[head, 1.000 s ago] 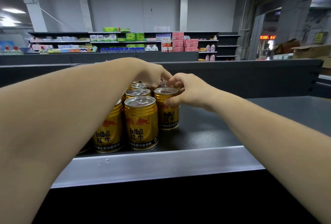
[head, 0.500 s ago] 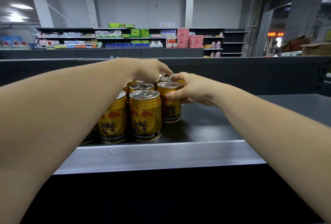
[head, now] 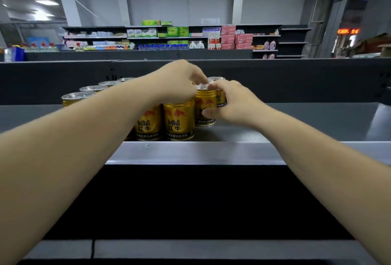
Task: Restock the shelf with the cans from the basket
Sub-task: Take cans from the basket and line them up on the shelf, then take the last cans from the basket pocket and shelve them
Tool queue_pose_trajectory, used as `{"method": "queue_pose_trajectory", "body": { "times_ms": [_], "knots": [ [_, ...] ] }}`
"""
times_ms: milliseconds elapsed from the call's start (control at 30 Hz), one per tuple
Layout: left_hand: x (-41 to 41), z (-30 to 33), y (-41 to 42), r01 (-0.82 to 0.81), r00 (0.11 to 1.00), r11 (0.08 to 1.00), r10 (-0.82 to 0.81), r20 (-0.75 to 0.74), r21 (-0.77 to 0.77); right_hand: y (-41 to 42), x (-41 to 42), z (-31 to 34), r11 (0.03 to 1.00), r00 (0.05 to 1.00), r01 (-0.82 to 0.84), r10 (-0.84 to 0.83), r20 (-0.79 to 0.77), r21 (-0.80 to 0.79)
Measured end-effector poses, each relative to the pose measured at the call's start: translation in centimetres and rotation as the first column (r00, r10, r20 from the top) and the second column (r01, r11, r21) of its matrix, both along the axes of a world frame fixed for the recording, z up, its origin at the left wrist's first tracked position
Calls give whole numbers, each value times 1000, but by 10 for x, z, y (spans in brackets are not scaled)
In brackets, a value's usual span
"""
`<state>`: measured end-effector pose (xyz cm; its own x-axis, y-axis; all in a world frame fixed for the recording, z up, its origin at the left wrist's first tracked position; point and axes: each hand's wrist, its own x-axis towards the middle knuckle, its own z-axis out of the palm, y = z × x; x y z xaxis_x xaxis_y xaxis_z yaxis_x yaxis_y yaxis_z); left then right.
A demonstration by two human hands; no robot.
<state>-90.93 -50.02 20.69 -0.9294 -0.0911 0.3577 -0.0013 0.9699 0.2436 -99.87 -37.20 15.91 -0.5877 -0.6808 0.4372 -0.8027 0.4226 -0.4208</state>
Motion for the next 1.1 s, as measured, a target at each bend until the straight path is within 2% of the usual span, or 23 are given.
{"method": "queue_pose_trajectory", "body": {
  "times_ms": [133,300,400,467,600,733,1000,1067,1100],
  "knots": [
    [58,-18,35,94,995,996,-94,-30,-6,34,49,-14,999,999,-38,38,-14,8],
    [134,-88,59,116,990,984,-125,60,135,78,123,-61,995,998,-67,68,-5,69],
    [170,-151,71,73,984,967,-110,138,244,99,165,-105,990,996,-62,54,65,128],
    [198,-202,87,32,960,954,-112,255,299,114,199,-147,976,987,-62,29,159,210],
    [224,-275,105,-58,907,940,-91,411,336,133,231,-211,940,950,-83,-26,311,332],
    [237,-338,121,-166,809,924,-72,583,345,146,249,-270,897,898,-118,-87,432,427],
    [228,-444,168,-285,710,894,-46,703,346,181,236,-374,829,803,-219,-146,577,514],
    [190,-499,224,-362,652,863,-36,758,353,228,194,-432,794,761,-281,-159,629,540],
    [191,-497,225,-368,644,865,-27,765,340,231,194,-436,797,761,-288,-146,632,531]
  ]
}}
